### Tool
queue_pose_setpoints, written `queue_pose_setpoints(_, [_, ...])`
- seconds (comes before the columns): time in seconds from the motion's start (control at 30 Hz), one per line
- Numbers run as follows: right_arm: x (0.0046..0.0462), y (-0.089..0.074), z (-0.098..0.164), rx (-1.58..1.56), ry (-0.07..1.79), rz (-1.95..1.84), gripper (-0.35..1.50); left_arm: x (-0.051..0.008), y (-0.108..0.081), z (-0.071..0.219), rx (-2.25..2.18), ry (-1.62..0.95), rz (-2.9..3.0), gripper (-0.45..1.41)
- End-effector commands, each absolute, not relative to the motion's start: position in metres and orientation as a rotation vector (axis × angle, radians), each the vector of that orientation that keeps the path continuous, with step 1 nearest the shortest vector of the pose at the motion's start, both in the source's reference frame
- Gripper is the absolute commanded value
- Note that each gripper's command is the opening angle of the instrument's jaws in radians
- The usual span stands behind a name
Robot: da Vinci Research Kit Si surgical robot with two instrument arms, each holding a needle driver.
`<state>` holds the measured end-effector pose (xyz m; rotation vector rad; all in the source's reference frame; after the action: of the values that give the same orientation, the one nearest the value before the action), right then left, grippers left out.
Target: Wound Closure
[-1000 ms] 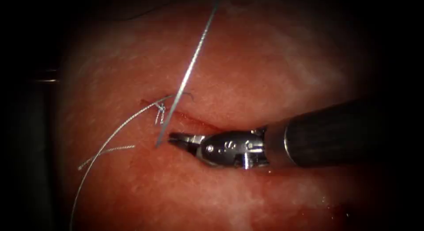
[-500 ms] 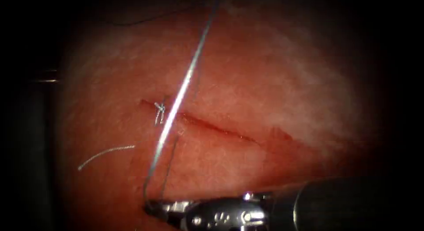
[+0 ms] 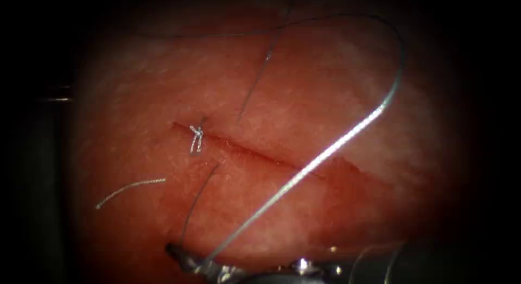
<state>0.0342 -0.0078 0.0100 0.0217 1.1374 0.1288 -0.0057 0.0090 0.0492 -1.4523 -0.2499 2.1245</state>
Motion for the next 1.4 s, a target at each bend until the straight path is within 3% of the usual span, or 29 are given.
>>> queue_pose_setpoints(0.03, [0.0336,-0.008,0.012,0.018,1.125,0.136,1.21,-0.0062,0.008,0.05,-1.449,-0.261,2.118,-0.45])
queue_pose_setpoints(0.33, [0.0323,-0.006,0.022,-0.039,1.061,0.142,1.18,-0.0062,0.008,0.05,-1.449,-0.26,2.115,-0.45])
queue_pose_setpoints(0.77, [0.0351,-0.004,0.029,-0.105,1.019,0.17,1.05,-0.0063,0.008,0.05,-1.448,-0.258,2.115,-0.45])
queue_pose_setpoints(0.83, [0.0352,-0.004,0.029,-0.106,1.017,0.175,0.94,-0.0063,0.008,0.05,-1.448,-0.258,2.115,-0.45])
queue_pose_setpoints(0.87, [0.0352,-0.004,0.029,-0.104,1.017,0.181,0.81,-0.0064,0.008,0.05,-1.448,-0.258,2.115,-0.45])
queue_pose_setpoints(0.93, [0.035,-0.004,0.03,-0.083,1.025,0.185,0.12,-0.0064,0.008,0.05,-1.447,-0.257,2.115,-0.45])
queue_pose_setpoints(0.97, [0.0348,-0.004,0.03,-0.074,1.026,0.183,-0.35,-0.0064,0.008,0.05,-1.447,-0.257,2.114,-0.45])
queue_pose_setpoints(1.4, [0.0348,-0.005,0.026,-0.005,1.044,0.21,-0.35,-0.0073,0.008,0.05,-1.444,-0.25,2.112,-0.45])
